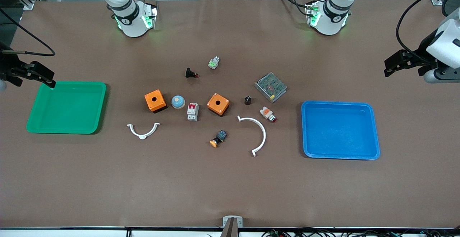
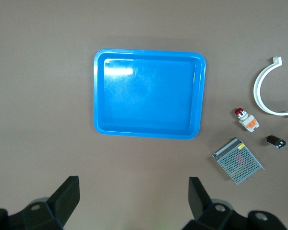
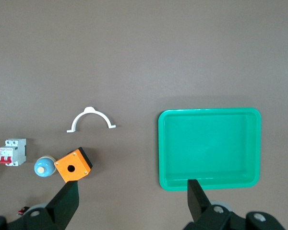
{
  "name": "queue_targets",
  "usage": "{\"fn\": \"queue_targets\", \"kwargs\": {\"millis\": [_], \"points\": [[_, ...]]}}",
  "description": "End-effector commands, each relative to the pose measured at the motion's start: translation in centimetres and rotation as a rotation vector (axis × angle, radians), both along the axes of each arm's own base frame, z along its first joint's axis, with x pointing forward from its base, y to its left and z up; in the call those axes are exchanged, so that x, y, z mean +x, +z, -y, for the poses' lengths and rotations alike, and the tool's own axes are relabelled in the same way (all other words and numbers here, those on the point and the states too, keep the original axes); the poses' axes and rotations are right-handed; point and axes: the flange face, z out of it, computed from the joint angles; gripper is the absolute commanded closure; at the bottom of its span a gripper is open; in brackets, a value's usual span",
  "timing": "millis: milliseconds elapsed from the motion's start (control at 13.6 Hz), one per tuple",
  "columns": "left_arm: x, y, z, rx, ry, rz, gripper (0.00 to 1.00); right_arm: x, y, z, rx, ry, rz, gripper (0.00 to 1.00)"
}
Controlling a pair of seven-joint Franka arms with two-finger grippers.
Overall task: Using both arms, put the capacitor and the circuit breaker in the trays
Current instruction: 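Move the right gripper toward the breaker while the left gripper reaches the capacitor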
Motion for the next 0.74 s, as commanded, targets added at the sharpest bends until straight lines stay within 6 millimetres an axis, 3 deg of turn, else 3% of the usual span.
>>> {"fn": "queue_targets", "kwargs": {"millis": [0,294,368,515,662], "points": [[-0.3,0.5,0.1,-0.015,-0.019,-0.002,0.00,-0.2,0.5,-0.1,-0.023,0.001,-0.001,0.00],[0.7,-1.1,0.5,-0.010,-0.025,-0.029,0.00,-0.3,0.2,-0.7,-0.009,0.005,-0.015,0.00],[1.2,-2.0,0.5,-0.015,-0.023,-0.045,0.00,-0.4,-0.4,-2.3,-0.006,0.027,-0.034,0.00],[2.0,-3.8,2.8,-0.021,-0.038,-0.061,0.00,-1.0,-2.1,-7.7,0.009,-0.068,-0.067,0.00],[3.2,-7.1,5.8,-0.020,-0.049,-0.093,0.00,-2.4,-4.0,-15.0,0.005,-0.145,-0.087,0.00]]}}
